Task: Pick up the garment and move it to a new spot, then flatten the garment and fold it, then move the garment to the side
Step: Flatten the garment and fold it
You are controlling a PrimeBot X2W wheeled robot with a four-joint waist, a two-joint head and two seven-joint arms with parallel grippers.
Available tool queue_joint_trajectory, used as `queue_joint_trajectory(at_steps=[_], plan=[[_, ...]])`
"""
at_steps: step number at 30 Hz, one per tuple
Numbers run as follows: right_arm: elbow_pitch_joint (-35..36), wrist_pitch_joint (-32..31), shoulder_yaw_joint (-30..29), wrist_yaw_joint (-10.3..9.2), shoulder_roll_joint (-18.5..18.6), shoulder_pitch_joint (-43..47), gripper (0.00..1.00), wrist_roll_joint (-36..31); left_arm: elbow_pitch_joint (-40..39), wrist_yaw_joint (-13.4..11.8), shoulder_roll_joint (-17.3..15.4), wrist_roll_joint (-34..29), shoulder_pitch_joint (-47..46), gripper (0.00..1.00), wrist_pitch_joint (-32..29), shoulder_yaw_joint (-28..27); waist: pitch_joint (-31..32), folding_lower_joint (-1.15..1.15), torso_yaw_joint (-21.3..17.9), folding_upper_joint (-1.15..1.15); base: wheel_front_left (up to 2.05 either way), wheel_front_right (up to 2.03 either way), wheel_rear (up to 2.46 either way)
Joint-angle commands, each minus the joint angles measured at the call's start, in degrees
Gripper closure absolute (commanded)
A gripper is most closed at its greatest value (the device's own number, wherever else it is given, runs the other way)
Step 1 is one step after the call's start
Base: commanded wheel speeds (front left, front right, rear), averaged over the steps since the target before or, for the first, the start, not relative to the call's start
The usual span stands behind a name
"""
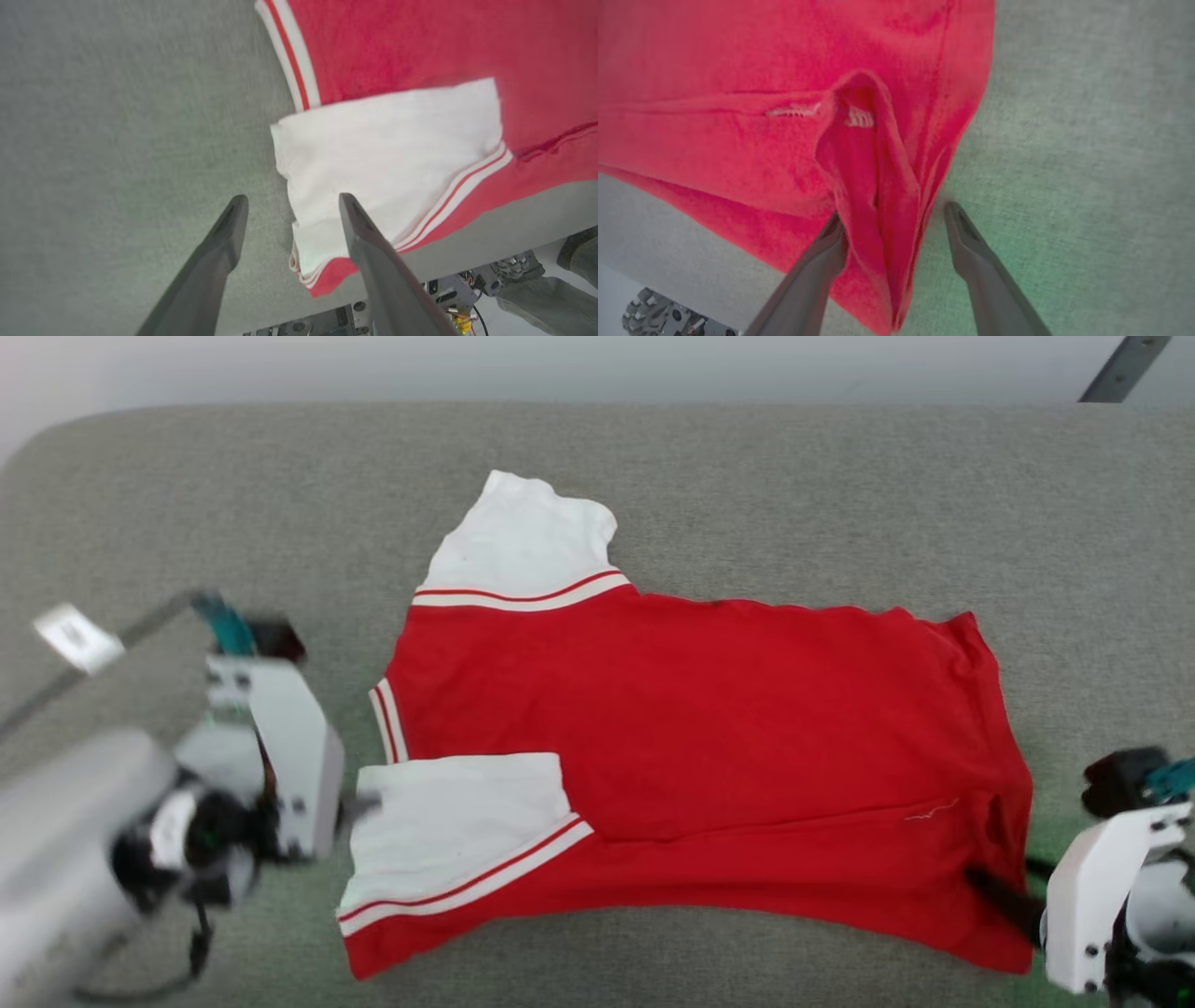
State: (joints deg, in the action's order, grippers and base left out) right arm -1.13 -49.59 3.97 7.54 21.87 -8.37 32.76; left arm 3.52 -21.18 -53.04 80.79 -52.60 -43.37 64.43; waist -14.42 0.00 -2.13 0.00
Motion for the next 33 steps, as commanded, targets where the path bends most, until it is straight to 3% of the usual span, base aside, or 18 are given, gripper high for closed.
queue_joint_trajectory(at_steps=[1,4,7,15,20,24,33], plan=[[0.5,0.8,-0.5,-0.11,-0.2,-0.7,0.00,-0.7,0.1,0.0,0.0,-0.9,-1.3,0.00,0.0,-0.5,-0.1,0.00,-0.4,0.00,0.00,0.00,0.00],[2.4,5.5,-2.9,-0.10,-1.8,-2.3,0.00,-1.4,2.1,1.6,0.8,-2.9,-4.8,0.00,1.7,-1.9,-0.7,0.00,-1.5,0.00,0.00,0.00,0.00],[3.9,12.4,-4.3,-0.10,-3.9,-4.2,0.00,-3.6,5.8,4.8,2.2,-5.5,-7.9,0.00,5.0,-2.9,-1.7,0.00,-3.1,0.00,0.00,0.00,0.00],[6.7,35.1,-1.8,-0.11,-5.3,-9.7,0.00,-8.6,19.4,13.5,6.8,-11.9,-15.1,0.00,15.9,-5.1,-5.6,0.00,-7.6,0.00,0.00,0.00,0.00],[6.0,47.2,-0.1,-0.11,-5.6,-11.5,0.00,-12.1,26.5,17.5,9.7,-14.6,-19.5,0.00,19.4,-5.2,-8.1,0.00,-10.0,0.00,0.00,0.00,0.00],[5.0,52.0,0.4,-0.11,-6.8,-12.2,0.00,-13.1,31.4,19.6,11.8,-15.5,-22.8,0.00,19.6,-5.1,-10.3,0.00,-11.7,0.00,0.00,0.00,0.00],[3.3,54.0,2.4,-0.11,-8.6,-13.6,0.00,-12.7,42.2,23.9,14.8,-15.3,-28.9,0.00,14.4,-4.2,-14.8,0.00,-14.8,0.00,0.00,0.00,0.00]])
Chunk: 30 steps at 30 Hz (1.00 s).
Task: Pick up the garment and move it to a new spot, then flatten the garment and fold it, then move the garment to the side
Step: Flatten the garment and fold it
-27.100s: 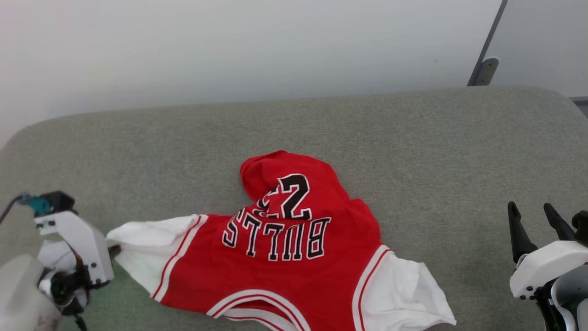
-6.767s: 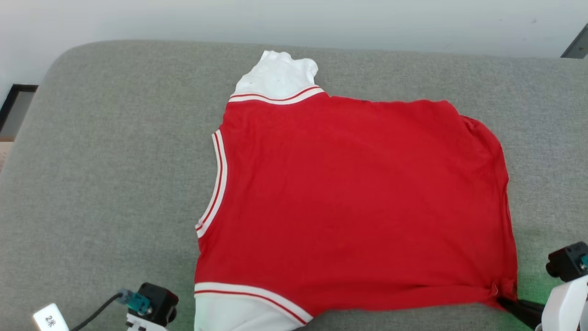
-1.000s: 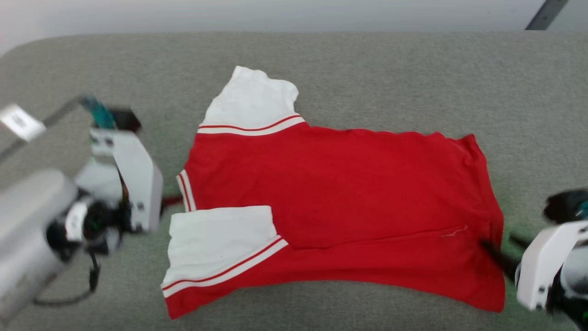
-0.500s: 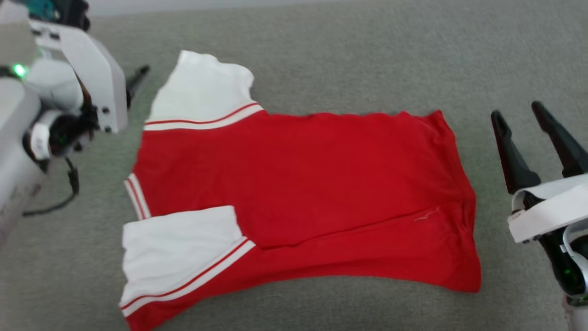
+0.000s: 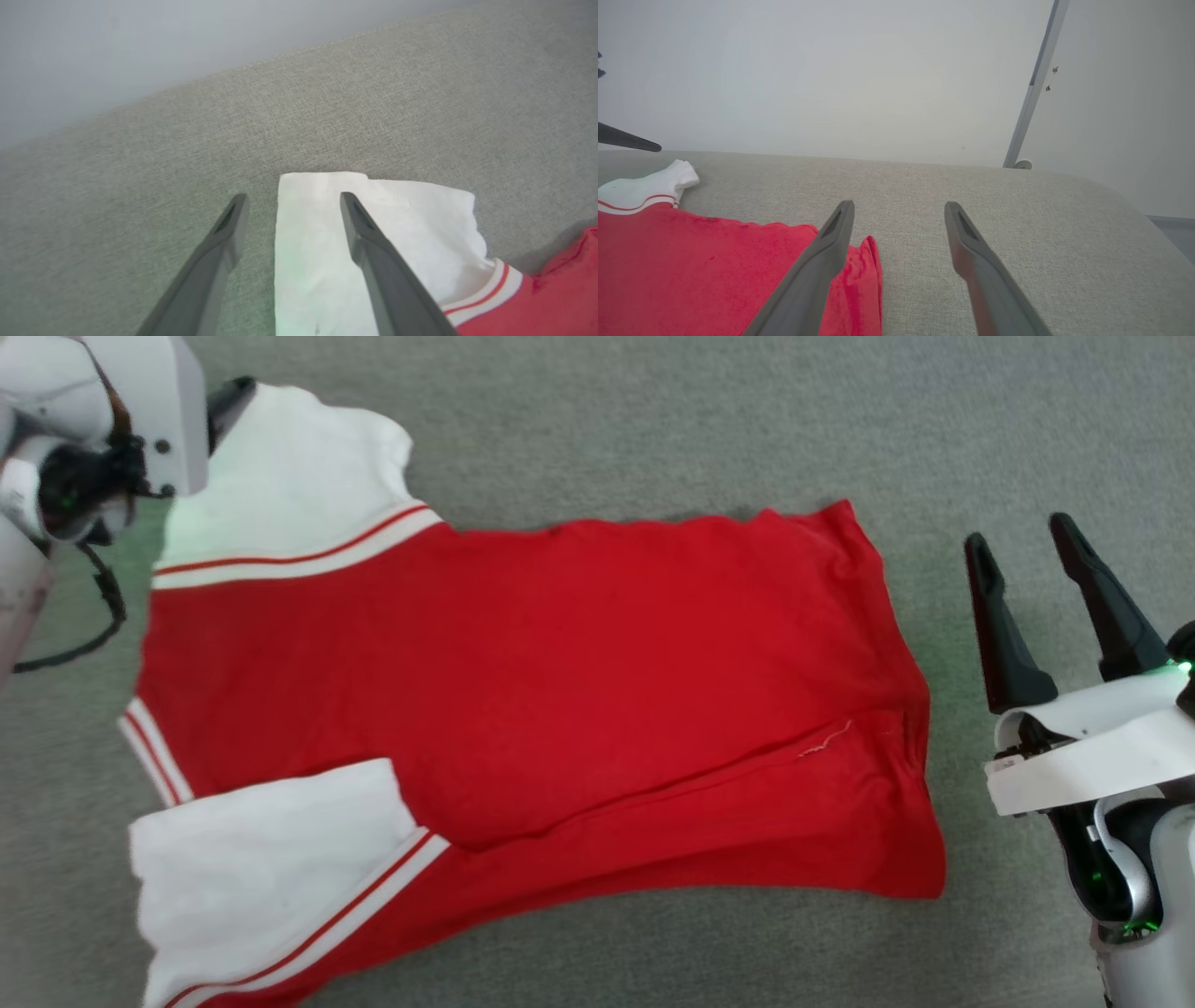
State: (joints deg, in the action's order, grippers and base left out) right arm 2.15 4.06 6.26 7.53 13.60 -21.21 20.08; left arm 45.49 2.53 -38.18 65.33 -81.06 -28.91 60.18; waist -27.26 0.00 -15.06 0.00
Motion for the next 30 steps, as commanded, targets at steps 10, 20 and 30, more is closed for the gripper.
queue_joint_trajectory(at_steps=[10,20,30], plan=[[-1.5,-2.1,1.8,-0.09,-0.9,-2.0,0.00,2.3,10.6,1.7,3.3,0.1,-2.0,0.77,-8.8,2.9,-3.5,0.00,-2.9,0.00,0.00,0.00,0.00],[-2.9,-16.8,4.9,-0.09,0.1,-7.1,0.00,6.6,14.3,2.9,5.6,-0.2,-3.2,1.00,-7.5,3.2,-3.8,0.00,-2.4,0.00,0.00,0.00,0.00],[-12.7,-33.6,8.4,-0.09,1.4,-18.2,0.00,8.9,16.2,3.9,8.9,-0.2,-5.2,1.00,-6.4,3.3,-4.6,0.00,0.3,0.00,0.00,0.00,0.00]])
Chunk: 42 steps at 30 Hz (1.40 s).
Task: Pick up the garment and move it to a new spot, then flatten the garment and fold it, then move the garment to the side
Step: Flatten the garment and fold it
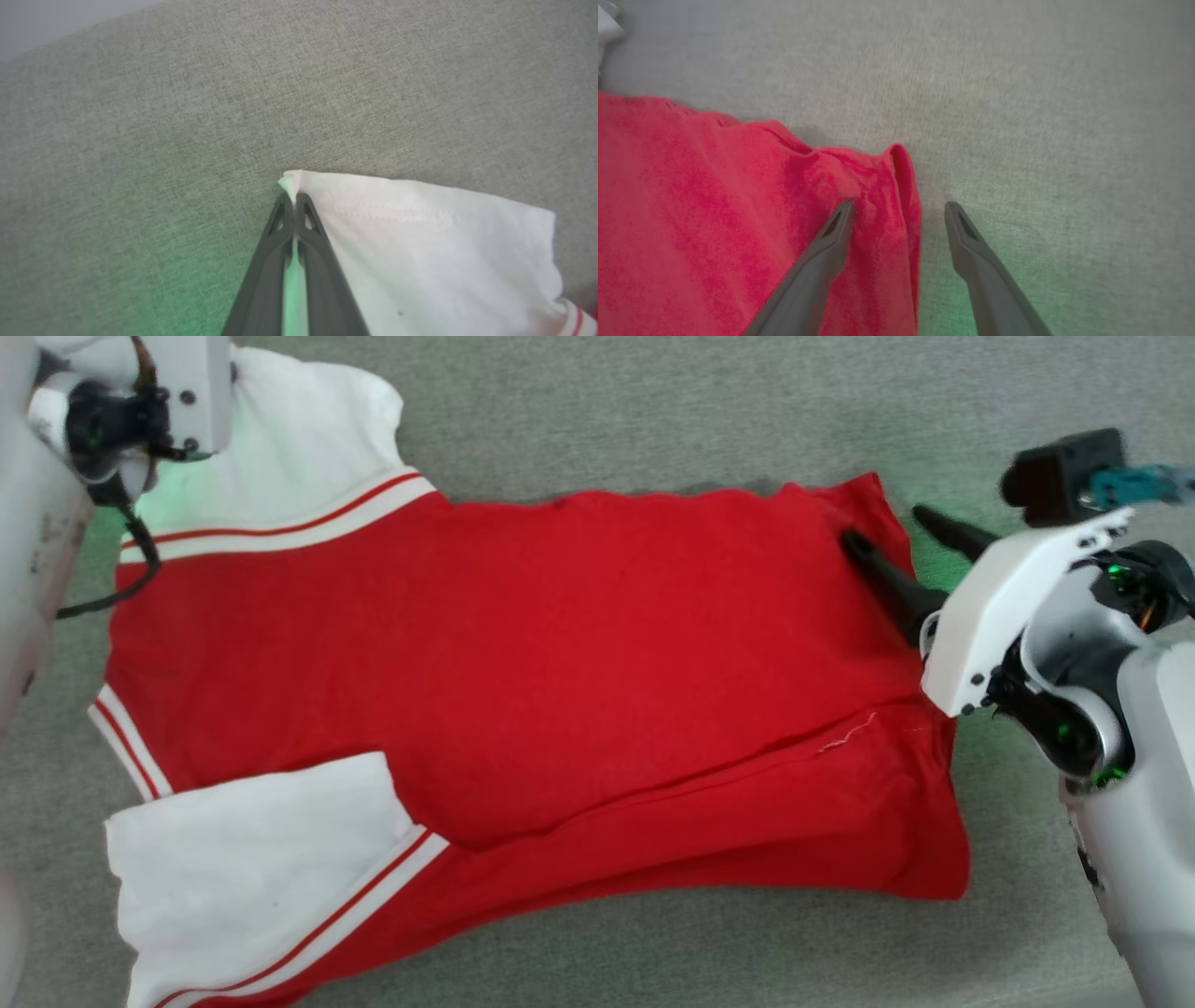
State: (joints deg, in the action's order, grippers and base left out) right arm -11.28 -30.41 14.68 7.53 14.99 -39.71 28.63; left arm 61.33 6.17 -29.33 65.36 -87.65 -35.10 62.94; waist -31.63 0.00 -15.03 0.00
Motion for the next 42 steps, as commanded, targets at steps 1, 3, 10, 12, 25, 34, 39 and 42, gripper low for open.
queue_joint_trajectory(at_steps=[1,3,10,12,25,34,39,42], plan=[[-0.9,-0.8,0.1,-0.10,0.0,-0.6,0.00,1.0,0.5,0.3,0.4,-0.1,1.3,1.00,-0.1,0.6,-0.3,0.00,0.5,0.00,0.00,0.00,0.00],[-4.0,-4.5,1.3,-0.09,0.3,-2.7,0.00,1.7,0.8,0.5,0.9,-0.2,0.9,1.00,0.2,0.7,-0.4,0.00,0.8,0.00,0.00,0.00,0.00],[-12.0,-14.5,6.0,-0.08,0.4,-7.5,1.00,5.9,1.6,1.0,2.4,0.3,0.6,1.00,1.5,0.7,-0.1,0.00,1.8,0.00,0.00,0.00,0.00],[-13.1,-15.1,6.1,-0.08,0.9,-8.8,1.00,5.6,1.6,1.0,2.7,0.5,0.5,1.00,2.2,0.6,0.2,0.00,2.3,0.00,0.00,0.00,0.00],[-9.6,-9.5,4.1,-0.09,7.1,-6.4,1.00,6.7,-2.9,1.3,2.3,2.9,0.2,1.00,3.6,0.0,6.6,0.00,7.5,0.00,0.00,0.00,0.00],[-2.3,-9.6,0.5,-0.09,12.8,4.7,1.00,7.3,-11.9,1.2,-1.6,4.3,4.1,1.00,0.2,1.5,13.5,0.00,12.5,0.00,0.00,0.00,0.00],[2.7,-11.8,-2.4,-0.09,14.2,12.1,1.00,7.4,-21.4,-2.1,-5.4,5.9,8.6,1.00,-2.8,1.9,16.8,0.00,14.6,0.00,0.00,0.00,0.00],[5.4,-14.0,-3.4,-0.10,14.6,16.2,1.00,7.7,-30.1,-6.1,-8.8,6.9,12.4,1.00,-4.6,2.3,18.2,0.00,15.3,0.00,0.00,0.00,0.00]])
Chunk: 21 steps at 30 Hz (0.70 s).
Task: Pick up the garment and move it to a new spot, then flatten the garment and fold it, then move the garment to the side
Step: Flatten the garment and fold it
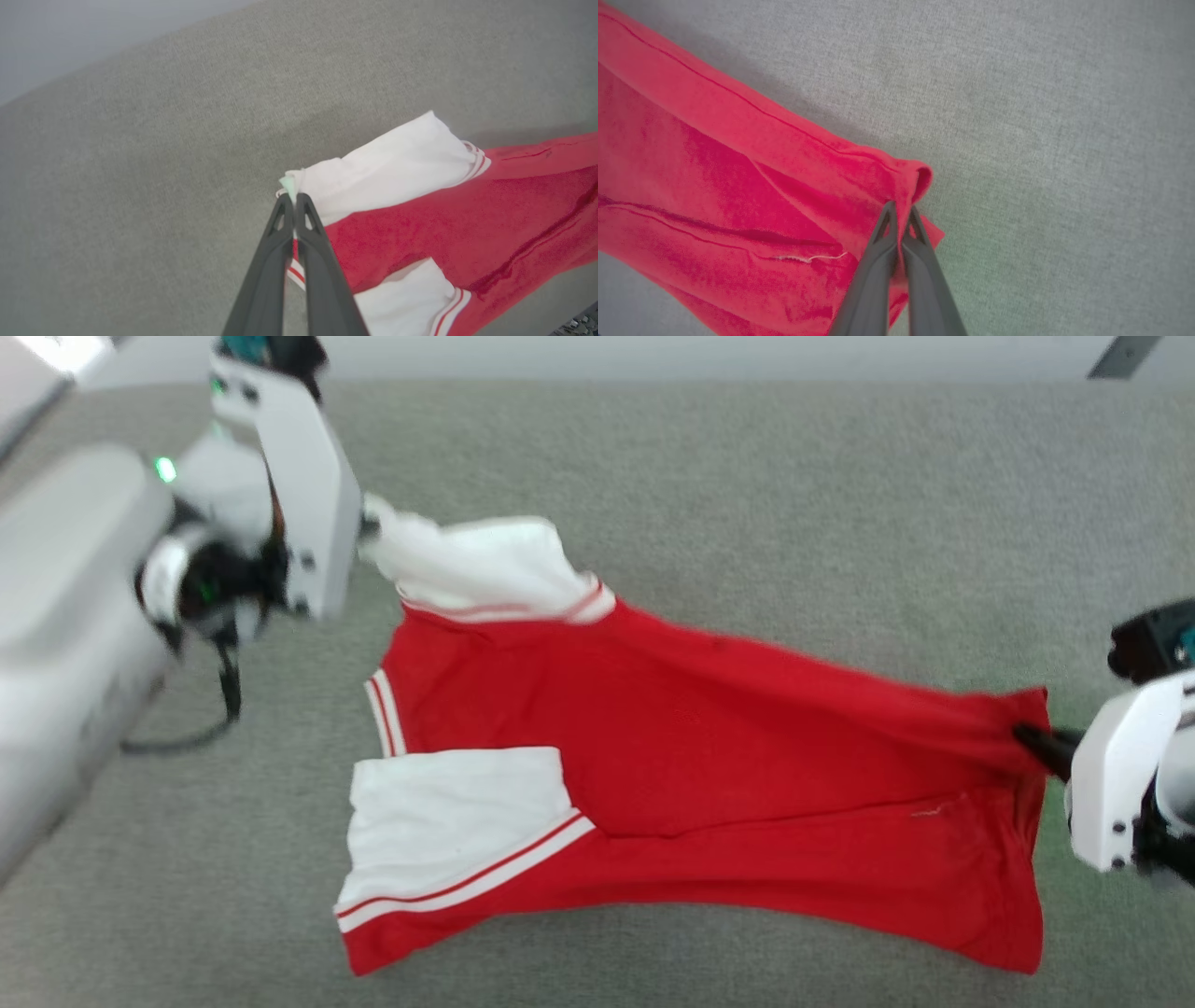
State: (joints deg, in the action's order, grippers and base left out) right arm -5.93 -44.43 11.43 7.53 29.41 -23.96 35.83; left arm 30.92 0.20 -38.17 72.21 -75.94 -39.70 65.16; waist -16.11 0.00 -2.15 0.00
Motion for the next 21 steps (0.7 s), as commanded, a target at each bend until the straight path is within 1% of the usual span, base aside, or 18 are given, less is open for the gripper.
queue_joint_trajectory(at_steps=[1,5,7,9,11,13,15,18,21], plan=[[0.7,-0.6,-0.6,-0.10,0.2,1.7,1.00,0.7,-3.3,-1.9,-1.3,0.6,2.3,1.00,-0.6,0.3,3.0,0.00,2.6,0.00,0.00,0.00,0.00],[2.8,-2.6,-1.9,-0.10,-0.2,5.7,1.00,0.2,-17.3,-9.4,-6.8,2.7,8.7,1.00,-3.2,1.2,3.9,0.00,3.1,0.00,0.00,0.00,0.00],[3.2,-3.4,-2.1,-0.10,-0.2,7.4,1.00,-0.4,-23.8,-12.8,-8.9,4.0,12.0,1.00,-3.9,1.9,4.2,0.00,3.3,0.00,0.00,0.00,0.00],[3.2,-4.0,-2.6,-0.10,-0.8,8.4,1.00,-0.7,-28.5,-15.6,-10.4,4.8,14.7,1.00,-3.7,2.3,4.5,0.00,3.4,0.00,0.00,0.00,0.00],[2.9,-4.8,-2.3,-0.10,-1.0,9.4,1.00,-1.2,-31.2,-17.6,-11.3,5.5,17.4,1.00,-3.7,3.0,4.7,0.00,3.4,0.00,0.00,0.00,0.00],[2.1,-5.5,-1.8,-0.10,-1.8,9.7,1.00,-1.2,-32.2,-18.8,-11.4,6.8,19.8,1.00,-3.6,3.5,4.9,0.00,3.3,0.00,0.00,0.00,0.00],[1.4,-5.8,-1.1,-0.10,-2.1,9.7,1.00,-1.3,-31.8,-19.4,-11.0,7.5,21.7,1.00,-3.8,4.1,5.2,0.00,3.2,0.00,0.00,0.00,0.00],[0.1,-6.0,-0.3,-0.10,-2.7,9.4,1.00,-1.5,-29.3,-18.8,-9.8,8.5,23.9,1.00,-3.1,4.6,5.6,0.00,3.0,0.00,0.00,0.00,0.00],[-2.0,-5.5,0.6,-0.10,-3.0,8.3,1.00,-1.1,-25.9,-17.2,-8.4,8.8,25.1,1.00,-2.4,4.8,6.2,0.00,2.7,0.00,0.00,0.00,0.00]])
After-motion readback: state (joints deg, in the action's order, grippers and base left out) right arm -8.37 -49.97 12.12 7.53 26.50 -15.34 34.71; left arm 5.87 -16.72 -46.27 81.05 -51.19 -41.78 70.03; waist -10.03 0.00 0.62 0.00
